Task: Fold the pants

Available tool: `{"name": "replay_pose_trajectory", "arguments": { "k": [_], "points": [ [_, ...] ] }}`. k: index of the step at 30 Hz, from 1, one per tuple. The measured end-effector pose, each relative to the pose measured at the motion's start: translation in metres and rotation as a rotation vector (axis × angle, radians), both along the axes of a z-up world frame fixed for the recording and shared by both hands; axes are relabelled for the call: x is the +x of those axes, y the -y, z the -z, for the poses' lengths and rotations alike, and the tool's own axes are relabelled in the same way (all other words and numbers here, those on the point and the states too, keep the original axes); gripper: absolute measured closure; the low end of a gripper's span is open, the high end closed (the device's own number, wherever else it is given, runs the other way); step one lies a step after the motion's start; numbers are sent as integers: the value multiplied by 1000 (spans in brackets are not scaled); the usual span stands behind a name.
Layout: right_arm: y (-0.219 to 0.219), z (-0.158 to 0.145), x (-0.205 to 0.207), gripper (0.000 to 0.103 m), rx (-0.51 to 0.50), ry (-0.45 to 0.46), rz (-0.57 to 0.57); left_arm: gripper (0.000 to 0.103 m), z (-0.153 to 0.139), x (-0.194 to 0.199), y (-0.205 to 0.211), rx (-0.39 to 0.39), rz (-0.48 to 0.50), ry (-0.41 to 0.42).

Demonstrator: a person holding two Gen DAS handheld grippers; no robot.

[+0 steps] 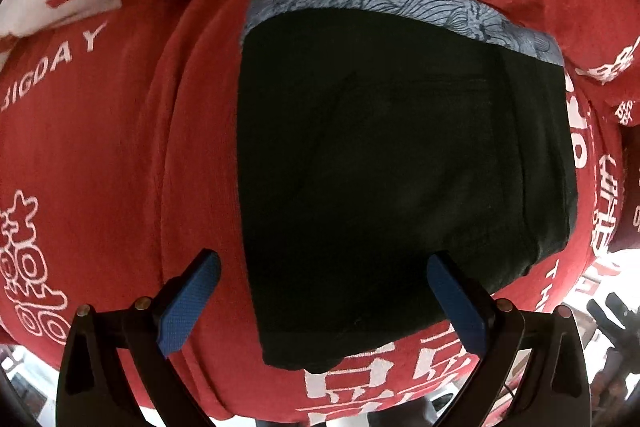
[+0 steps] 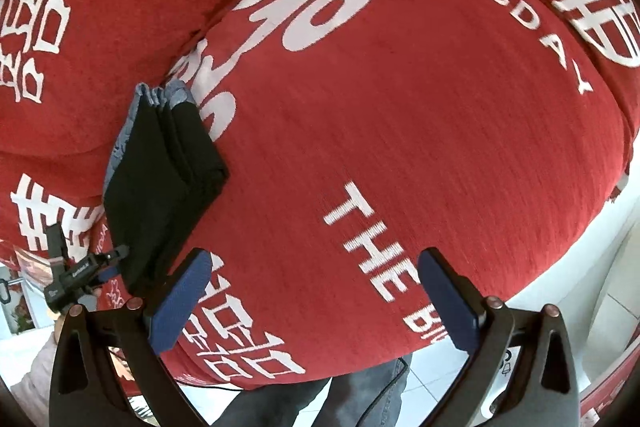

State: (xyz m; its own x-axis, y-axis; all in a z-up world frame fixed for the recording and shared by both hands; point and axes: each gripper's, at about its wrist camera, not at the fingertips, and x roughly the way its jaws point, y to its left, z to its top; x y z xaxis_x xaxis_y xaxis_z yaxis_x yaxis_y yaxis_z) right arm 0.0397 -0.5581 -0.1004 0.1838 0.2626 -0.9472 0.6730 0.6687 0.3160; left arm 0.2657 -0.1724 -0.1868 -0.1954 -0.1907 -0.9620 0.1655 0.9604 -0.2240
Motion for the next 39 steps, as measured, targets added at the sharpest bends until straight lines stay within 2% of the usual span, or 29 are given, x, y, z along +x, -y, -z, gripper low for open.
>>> {"name": "replay_pose_trajectory", "arguments": {
  "k": [9,16,21,23,26,30,34,36,39],
  "points": [
    [-6,9,47,0,2,15,-99,0,7,4,-9,-15,-6,-5],
    [-21,31,97,0,30,32,-256,0,13,2,-8,-53,-65,6],
    [-34,49,134,0,104,78,-352,0,12,7,-14,-91,-72,1],
    [-39,53,148,0,139,106,-391,0,1,13,-23,-137,-77,24],
    [-46,62,165,0,201,134,-441,0,-8,21,-38,-165,-74,51],
    [-56,83,184,0,296,141,-493,0,9,33,-49,-221,-81,7],
    [-64,105,194,1,404,146,-530,0,24,29,-24,-270,-62,14],
    [-66,111,197,2,433,153,-530,0,30,31,-14,-273,-59,25],
    [-66,120,206,11,447,156,-500,0,37,36,-9,-278,-83,30]
  ]
}}
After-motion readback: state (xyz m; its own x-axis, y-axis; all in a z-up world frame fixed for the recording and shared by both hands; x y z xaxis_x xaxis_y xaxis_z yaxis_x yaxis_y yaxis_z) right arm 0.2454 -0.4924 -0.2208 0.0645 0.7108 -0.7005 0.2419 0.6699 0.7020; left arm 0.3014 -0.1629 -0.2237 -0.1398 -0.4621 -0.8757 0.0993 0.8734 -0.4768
